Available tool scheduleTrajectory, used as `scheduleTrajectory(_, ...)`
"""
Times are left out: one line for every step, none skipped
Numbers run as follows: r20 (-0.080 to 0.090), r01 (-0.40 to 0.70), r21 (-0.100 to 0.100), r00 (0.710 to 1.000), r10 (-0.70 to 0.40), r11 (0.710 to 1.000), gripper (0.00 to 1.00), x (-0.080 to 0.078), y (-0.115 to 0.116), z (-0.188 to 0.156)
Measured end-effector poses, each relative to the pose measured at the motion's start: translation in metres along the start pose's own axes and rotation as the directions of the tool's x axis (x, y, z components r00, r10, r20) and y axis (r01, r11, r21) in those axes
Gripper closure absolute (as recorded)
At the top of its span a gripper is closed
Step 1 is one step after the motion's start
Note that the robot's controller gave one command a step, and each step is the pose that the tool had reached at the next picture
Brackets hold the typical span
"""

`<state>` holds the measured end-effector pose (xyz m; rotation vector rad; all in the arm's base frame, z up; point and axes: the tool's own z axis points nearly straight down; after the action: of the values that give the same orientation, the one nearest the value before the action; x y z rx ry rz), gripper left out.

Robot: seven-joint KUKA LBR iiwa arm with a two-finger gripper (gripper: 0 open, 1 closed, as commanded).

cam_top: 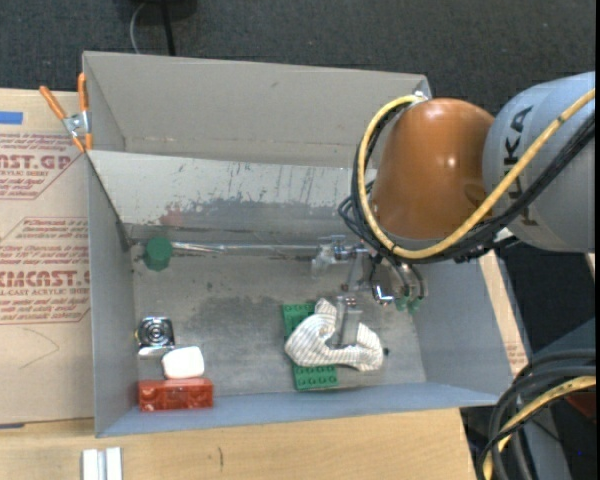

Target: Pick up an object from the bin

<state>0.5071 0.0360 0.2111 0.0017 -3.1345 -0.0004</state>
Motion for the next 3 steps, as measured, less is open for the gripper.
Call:
scheduleTrajectory(0.008,-0.001,-0.001,1.000,0.001,1.000,0.00,-0.002,0.000,-0.004)
scheduleTrajectory(0.009,0.004,-0.001,1.000,-0.004,1.000,0.00,0.012,-0.027,0.036)
scheduleTrajectory(0.009,0.037,0.000,0.999,-0.037,0.999,0.00,-0.001,-0.057,0.077)
